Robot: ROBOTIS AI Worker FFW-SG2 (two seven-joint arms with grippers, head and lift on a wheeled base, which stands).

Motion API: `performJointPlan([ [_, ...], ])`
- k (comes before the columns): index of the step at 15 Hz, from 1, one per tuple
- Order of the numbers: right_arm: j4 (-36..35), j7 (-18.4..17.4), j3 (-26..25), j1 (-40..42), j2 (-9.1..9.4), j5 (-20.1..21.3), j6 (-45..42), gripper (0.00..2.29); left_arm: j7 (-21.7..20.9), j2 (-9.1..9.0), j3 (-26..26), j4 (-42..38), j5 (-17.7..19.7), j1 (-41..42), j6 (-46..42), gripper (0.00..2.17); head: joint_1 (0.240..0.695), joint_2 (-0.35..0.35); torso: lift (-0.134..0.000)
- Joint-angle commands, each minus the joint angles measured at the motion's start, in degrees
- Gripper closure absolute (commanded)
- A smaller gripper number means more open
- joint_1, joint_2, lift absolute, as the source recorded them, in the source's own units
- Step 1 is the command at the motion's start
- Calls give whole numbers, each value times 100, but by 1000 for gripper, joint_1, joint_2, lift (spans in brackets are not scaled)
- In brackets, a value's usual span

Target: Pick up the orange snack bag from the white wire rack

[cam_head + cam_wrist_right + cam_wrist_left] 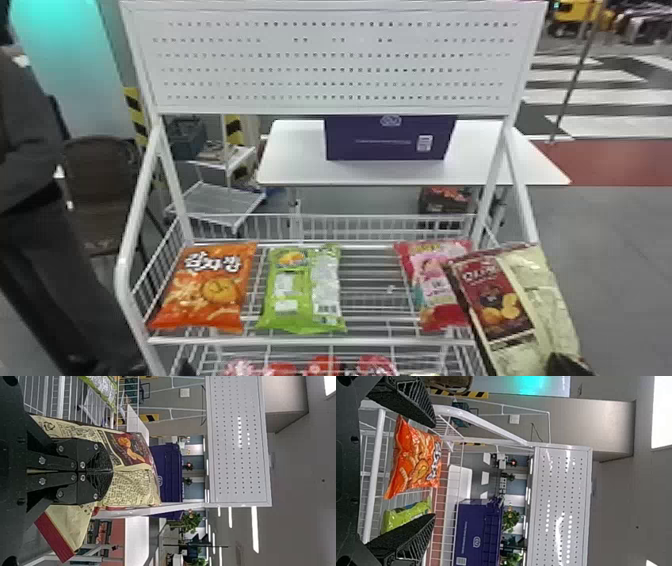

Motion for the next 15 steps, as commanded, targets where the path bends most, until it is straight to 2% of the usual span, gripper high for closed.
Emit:
performJointPlan([
  [1,0,0,-2,0,0,0,1,2256,-4,1,0,0,-9,0,-1,87,499,0,0],
  [10,0,0,-2,-9,0,0,18,2256,-39,-8,-26,61,-44,-158,192,87,499,0,0],
  [13,0,0,16,-18,0,8,18,2256,-83,-43,-290,580,0,-1028,913,87,499,0,0],
  [15,0,0,7,0,0,8,18,2256,-100,-183,-440,1010,18,-1714,1370,87,499,0,0],
])
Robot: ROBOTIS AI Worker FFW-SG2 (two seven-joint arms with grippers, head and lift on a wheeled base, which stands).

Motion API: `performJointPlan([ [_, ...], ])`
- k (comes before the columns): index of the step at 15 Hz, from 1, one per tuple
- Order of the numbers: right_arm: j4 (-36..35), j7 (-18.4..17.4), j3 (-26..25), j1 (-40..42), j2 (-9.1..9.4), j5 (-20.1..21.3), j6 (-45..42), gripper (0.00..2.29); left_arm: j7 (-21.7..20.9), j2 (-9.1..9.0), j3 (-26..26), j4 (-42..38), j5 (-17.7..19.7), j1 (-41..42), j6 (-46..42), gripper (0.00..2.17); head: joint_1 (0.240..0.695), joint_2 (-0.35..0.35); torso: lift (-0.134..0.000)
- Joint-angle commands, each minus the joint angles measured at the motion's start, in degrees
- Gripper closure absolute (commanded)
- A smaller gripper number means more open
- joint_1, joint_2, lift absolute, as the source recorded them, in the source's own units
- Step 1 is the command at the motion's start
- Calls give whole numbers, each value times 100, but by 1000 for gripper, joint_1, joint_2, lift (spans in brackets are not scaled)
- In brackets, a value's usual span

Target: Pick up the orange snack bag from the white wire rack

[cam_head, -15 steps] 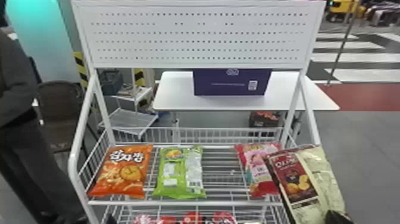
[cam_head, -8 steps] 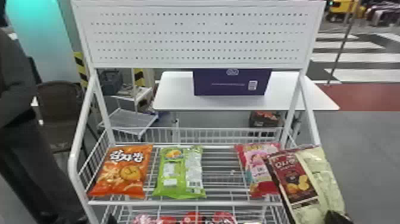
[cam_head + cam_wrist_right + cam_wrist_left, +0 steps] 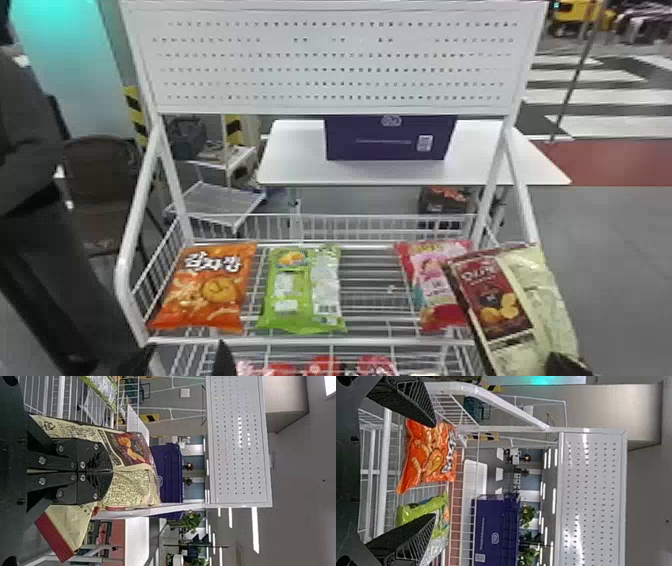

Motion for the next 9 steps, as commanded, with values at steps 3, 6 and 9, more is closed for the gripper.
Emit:
performJointPlan([
  [3,9,0,4,30,-2,1,-1,2256,-77,-196,-253,1227,90,-1658,1140,87,499,0,0],
  [6,-9,0,-5,56,-2,1,-1,2256,-77,-205,-271,1772,81,-2405,1527,87,499,0,0],
  [9,-9,0,-31,83,-2,1,-1,2256,-103,-196,-192,2141,169,-2765,1738,87,499,0,0],
])
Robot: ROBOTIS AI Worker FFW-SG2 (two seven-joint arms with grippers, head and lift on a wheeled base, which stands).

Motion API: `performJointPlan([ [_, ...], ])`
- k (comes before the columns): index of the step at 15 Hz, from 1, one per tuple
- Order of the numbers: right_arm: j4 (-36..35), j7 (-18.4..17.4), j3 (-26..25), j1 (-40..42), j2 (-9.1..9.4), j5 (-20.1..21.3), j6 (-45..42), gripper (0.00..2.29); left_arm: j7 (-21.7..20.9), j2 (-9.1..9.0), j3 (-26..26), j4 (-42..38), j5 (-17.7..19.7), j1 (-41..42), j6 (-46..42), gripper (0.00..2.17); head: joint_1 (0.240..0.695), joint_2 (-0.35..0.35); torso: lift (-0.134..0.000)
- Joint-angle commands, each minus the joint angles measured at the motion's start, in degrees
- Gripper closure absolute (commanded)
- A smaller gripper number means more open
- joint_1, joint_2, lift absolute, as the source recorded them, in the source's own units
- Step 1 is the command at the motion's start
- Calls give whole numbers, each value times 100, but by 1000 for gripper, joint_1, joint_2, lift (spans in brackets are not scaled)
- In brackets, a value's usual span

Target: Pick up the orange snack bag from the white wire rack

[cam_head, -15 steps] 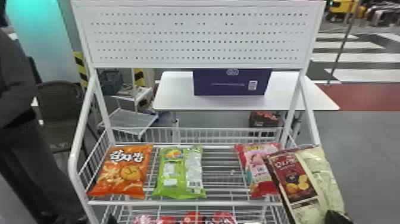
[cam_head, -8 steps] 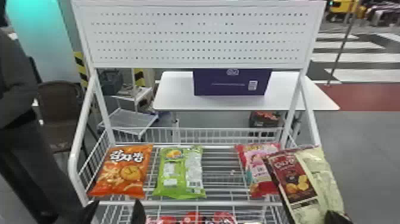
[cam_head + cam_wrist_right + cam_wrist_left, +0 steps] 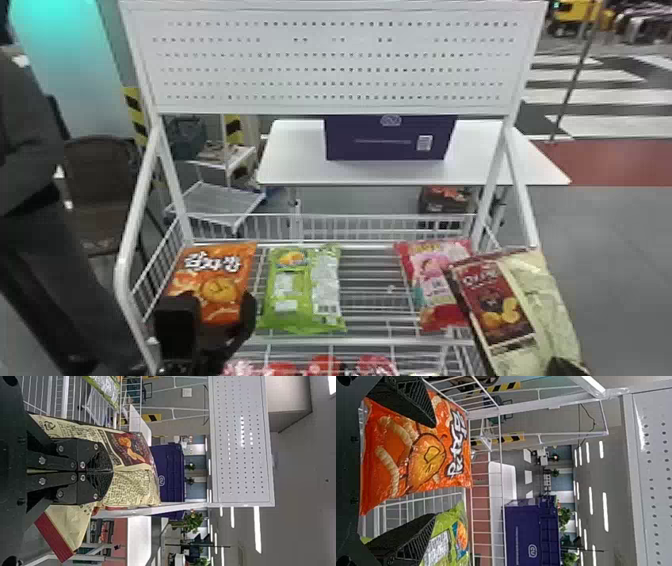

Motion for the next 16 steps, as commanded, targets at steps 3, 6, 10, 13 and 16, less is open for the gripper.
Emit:
performJointPlan([
  [3,0,0,-21,4,0,0,0,2256,-125,34,128,328,38,-239,300,90,499,0,0],
  [6,9,0,-21,-5,0,0,0,2256,-195,26,216,337,38,-256,458,292,499,0,0],
  [10,0,0,-30,4,-9,0,0,2256,-274,8,233,407,91,-292,511,1922,499,0,0],
  [13,0,0,-30,4,-9,0,0,2256,-336,43,242,390,82,-239,511,2152,499,0,0],
  [16,0,0,-30,12,0,0,-18,2256,-432,52,277,100,82,-37,493,2152,499,0,0],
])
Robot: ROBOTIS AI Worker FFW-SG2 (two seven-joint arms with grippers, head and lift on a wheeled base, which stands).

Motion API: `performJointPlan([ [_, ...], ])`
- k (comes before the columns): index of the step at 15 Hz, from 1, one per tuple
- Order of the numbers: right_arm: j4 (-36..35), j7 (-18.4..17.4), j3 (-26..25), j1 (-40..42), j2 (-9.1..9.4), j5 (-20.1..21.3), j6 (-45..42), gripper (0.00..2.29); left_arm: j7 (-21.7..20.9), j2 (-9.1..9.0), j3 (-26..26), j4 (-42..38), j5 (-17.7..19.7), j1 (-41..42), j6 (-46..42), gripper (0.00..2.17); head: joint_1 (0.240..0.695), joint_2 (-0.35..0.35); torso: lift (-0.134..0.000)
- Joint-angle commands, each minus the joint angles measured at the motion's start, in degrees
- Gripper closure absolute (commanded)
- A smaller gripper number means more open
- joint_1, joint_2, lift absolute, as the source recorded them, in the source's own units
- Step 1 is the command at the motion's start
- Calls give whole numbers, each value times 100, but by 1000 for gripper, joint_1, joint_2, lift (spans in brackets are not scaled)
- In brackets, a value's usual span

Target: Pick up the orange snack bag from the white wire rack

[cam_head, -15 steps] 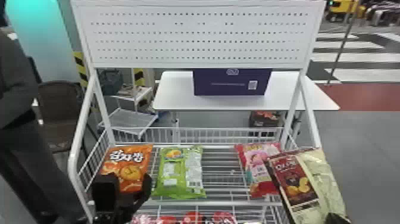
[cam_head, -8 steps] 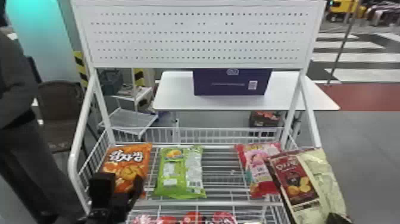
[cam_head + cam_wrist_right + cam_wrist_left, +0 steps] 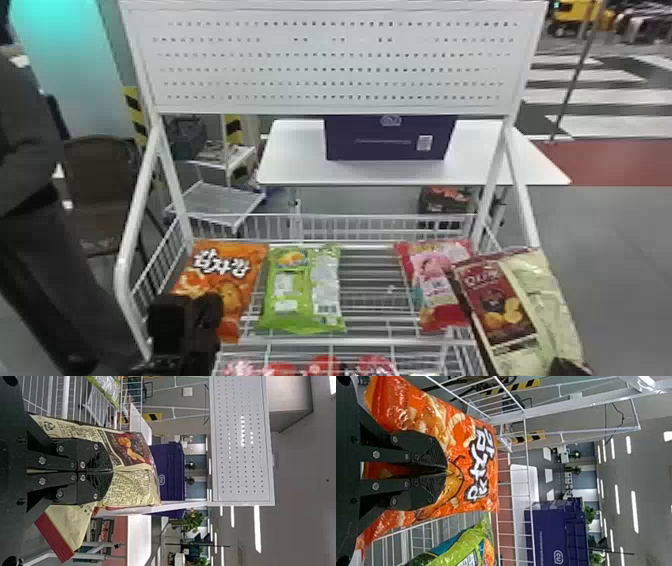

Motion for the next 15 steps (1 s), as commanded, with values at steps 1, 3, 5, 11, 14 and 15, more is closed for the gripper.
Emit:
performJointPlan([
  [1,0,0,9,2,5,0,0,2256,-7,9,114,-388,1,267,-26,2152,499,0,0],
  [3,0,0,18,-7,5,-8,0,2256,28,9,158,-994,1,609,-114,2152,499,0,0],
  [5,9,0,27,-16,-13,-8,0,2256,28,9,272,-1601,18,1040,-184,2152,499,0,0],
  [11,44,0,36,-33,-31,-8,-18,2256,107,27,659,-2796,62,2851,-1450,2152,499,0,0],
  [14,62,0,71,-51,-31,-17,-18,2256,116,176,641,-2998,132,3448,-1889,2152,499,0,0],
  [15,62,0,71,-42,-31,-17,-18,2256,124,194,641,-3042,150,3606,-2118,2152,499,0,0],
])
